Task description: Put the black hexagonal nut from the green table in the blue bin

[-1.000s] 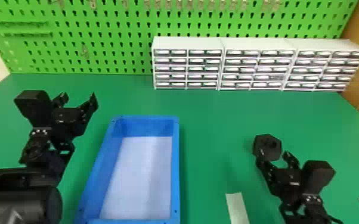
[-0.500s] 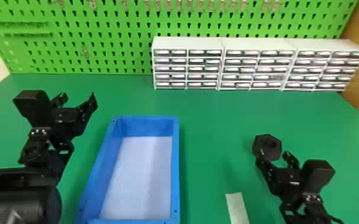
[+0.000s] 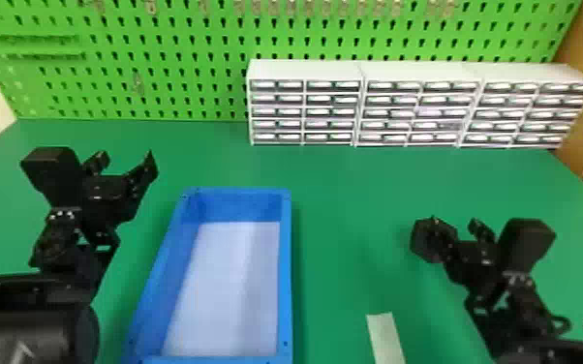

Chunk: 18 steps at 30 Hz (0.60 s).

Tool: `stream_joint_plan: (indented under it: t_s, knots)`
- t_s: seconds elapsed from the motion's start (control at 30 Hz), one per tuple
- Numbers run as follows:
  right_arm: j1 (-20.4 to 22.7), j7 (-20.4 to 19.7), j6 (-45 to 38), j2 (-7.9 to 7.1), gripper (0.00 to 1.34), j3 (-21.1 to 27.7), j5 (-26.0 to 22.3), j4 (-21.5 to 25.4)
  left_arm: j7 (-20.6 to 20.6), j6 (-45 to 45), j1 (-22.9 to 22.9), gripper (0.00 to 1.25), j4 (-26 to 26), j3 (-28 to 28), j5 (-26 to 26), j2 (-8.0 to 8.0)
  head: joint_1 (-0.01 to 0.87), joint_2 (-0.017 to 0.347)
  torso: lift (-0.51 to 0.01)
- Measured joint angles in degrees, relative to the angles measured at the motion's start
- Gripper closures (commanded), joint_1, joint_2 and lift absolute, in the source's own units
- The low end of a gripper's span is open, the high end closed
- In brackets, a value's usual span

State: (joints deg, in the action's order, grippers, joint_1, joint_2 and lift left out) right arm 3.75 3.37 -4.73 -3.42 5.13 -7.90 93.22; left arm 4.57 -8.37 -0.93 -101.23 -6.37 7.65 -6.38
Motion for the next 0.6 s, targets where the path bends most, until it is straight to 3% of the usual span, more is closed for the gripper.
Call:
stream_joint_plan:
  t_s: [0.3, 0.6]
  knots:
    - [-5.4, 2.5, -12.1, -1.0, 0.48, 3.0, 0.5, 1.9, 0.0, 0.0, 0.1, 0.46, 0.0, -0.1, 0.1, 0.0, 0.686, 0.052, -0.097]
    - [-10.7, 4.5, -23.5, -3.64, 0.48, 4.0, 0.7, 2.0, 0.0, -0.5, 0.2, 0.46, 0.0, -0.1, 0.2, 0.0, 0.686, 0.052, -0.097]
